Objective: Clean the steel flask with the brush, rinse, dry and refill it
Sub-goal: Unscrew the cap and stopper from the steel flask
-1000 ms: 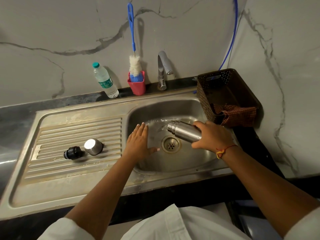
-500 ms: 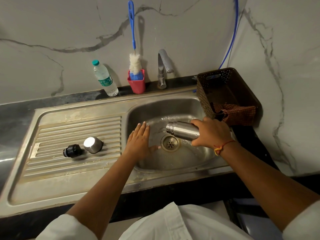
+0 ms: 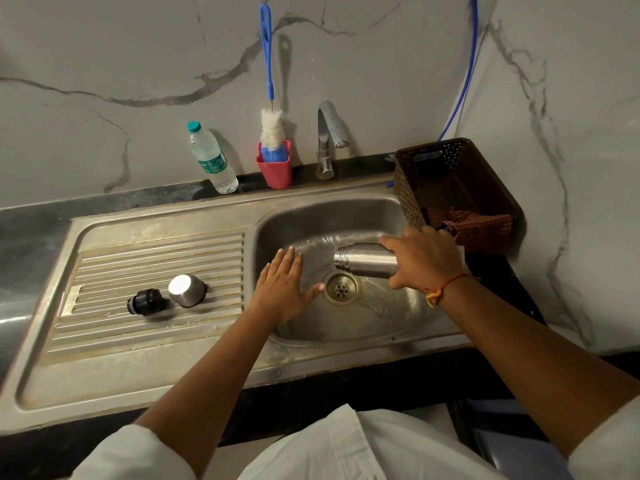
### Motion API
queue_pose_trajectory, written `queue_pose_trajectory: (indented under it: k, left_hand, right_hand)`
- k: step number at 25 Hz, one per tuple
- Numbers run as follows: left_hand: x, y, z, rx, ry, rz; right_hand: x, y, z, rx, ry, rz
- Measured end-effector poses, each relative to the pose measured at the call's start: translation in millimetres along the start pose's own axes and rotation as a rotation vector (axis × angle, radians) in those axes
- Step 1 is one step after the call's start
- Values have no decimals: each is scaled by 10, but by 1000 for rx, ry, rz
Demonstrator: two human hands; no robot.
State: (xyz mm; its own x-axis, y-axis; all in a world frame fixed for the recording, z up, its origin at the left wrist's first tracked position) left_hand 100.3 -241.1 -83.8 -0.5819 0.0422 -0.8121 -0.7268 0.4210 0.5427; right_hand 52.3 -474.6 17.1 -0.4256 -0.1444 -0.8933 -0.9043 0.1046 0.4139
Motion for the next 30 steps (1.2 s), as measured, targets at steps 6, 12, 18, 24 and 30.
queue_pose_trajectory:
  k: [6, 12, 18, 24, 30]
  left_hand:
    - [33, -10, 20, 6, -12, 2]
    - [58, 16, 27, 20, -19, 11]
    - [94, 38, 33, 15, -19, 6]
    - [122, 76, 70, 8, -16, 1]
    - [137, 152, 93, -38, 6, -8]
  right_hand:
    - [-151, 17, 85, -6, 83, -21]
    - [-260, 18, 187, -19, 140, -56]
    - [-316, 35, 262, -39, 170, -67]
    - [-361, 40, 320, -75, 182, -84]
    - [-392, 24, 330, -131, 207, -122]
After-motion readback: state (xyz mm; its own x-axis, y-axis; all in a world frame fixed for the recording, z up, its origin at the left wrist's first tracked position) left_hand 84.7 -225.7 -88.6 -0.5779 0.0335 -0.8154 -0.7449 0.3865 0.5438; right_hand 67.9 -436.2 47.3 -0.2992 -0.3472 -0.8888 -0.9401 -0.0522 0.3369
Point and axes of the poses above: each hand's wrist, its own y-axis away from the middle knuckle, its own x-axis out of the palm, z = x × y, the point moved 8 cm from there along -y, towards the middle knuckle, and after that the axes turned 15 degrees about z, right-handed, at the moved point
